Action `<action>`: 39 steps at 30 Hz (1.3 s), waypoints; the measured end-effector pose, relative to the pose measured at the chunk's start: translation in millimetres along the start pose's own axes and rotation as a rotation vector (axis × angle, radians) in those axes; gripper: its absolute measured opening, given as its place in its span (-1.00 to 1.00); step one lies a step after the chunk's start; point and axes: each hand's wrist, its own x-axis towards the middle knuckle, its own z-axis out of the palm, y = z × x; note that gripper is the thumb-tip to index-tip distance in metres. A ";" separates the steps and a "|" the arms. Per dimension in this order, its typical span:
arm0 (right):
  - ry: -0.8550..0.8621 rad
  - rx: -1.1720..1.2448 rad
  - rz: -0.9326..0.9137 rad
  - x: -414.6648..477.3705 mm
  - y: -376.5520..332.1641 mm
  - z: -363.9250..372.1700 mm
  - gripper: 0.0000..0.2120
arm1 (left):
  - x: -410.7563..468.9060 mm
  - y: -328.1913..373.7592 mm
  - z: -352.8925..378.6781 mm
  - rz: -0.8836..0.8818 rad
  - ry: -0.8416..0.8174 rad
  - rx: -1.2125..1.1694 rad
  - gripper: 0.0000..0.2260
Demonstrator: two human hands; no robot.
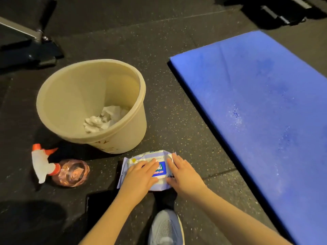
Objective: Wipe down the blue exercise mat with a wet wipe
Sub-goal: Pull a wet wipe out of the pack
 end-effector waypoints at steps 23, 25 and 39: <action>0.172 -0.069 -0.148 18.9 15.8 8.3 -0.31 | 17.7 -27.7 6.2 0.010 0.135 -0.286 -0.67; 0.146 -0.043 -0.150 21.1 15.8 7.3 -0.30 | 17.8 -21.5 6.4 -0.062 0.065 -0.341 -0.56; 0.090 -0.044 -0.163 25.2 21.9 -1.2 -0.30 | 5.7 -23.5 7.5 -0.046 0.053 -0.435 -0.75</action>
